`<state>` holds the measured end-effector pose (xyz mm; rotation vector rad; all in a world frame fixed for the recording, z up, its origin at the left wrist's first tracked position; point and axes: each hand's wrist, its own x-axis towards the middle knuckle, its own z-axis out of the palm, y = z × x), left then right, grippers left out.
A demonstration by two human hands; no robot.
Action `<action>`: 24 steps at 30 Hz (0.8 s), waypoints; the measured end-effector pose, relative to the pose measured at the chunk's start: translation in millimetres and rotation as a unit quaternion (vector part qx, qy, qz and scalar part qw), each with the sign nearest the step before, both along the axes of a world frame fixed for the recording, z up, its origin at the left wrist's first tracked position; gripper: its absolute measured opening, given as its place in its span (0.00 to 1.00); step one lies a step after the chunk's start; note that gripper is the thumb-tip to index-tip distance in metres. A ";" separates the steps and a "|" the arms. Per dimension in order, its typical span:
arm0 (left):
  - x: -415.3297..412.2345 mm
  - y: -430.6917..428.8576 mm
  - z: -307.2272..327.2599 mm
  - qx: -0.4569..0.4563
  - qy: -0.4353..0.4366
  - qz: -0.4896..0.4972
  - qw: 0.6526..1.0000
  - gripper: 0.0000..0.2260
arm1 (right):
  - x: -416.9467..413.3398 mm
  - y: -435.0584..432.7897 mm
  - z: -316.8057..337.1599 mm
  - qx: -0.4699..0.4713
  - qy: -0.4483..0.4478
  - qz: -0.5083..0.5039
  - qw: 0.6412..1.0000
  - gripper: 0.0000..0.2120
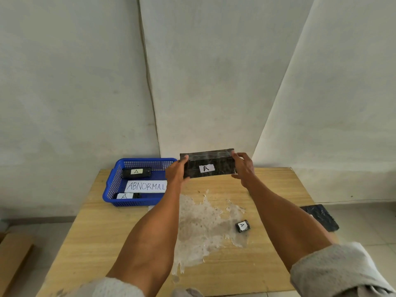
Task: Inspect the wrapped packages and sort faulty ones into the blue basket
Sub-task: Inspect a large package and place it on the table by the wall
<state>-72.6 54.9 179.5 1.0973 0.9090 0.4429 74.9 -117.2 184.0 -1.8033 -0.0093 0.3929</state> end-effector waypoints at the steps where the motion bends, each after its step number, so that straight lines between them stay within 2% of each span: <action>1: 2.0 -1.3 -0.7 0.007 -0.006 0.024 1.000 0.10 | -0.4 1.5 0.9 0.019 0.003 -0.014 1.000 0.19; 4: 7.9 -0.4 -9.5 0.048 -0.020 0.074 0.996 0.09 | 0.5 3.8 3.3 0.049 -0.001 -0.075 0.996 0.19; 8: 6.7 -0.2 -15.9 0.070 -0.049 0.063 0.994 0.09 | 8.1 3.0 3.0 0.054 -0.006 -0.140 0.989 0.19; 16: 11.3 0.5 -34.0 0.101 -0.059 0.054 0.992 0.11 | 11.3 -0.2 -0.4 0.055 -0.009 -0.169 0.984 0.19; 18: 11.0 -1.0 -28.2 0.098 -0.056 0.056 0.992 0.13 | 11.1 -3.9 -3.7 0.058 -0.012 -0.156 0.986 0.19; 21: 11.9 -5.5 -9.8 0.070 -0.036 0.096 0.992 0.11 | 5.6 -11.6 -6.7 0.056 -0.042 -0.077 0.995 0.23; 24: 15.1 0.8 -1.1 0.066 0.021 0.153 0.986 0.17 | -6.0 -19.1 -6.5 0.044 -0.086 -0.004 0.995 0.22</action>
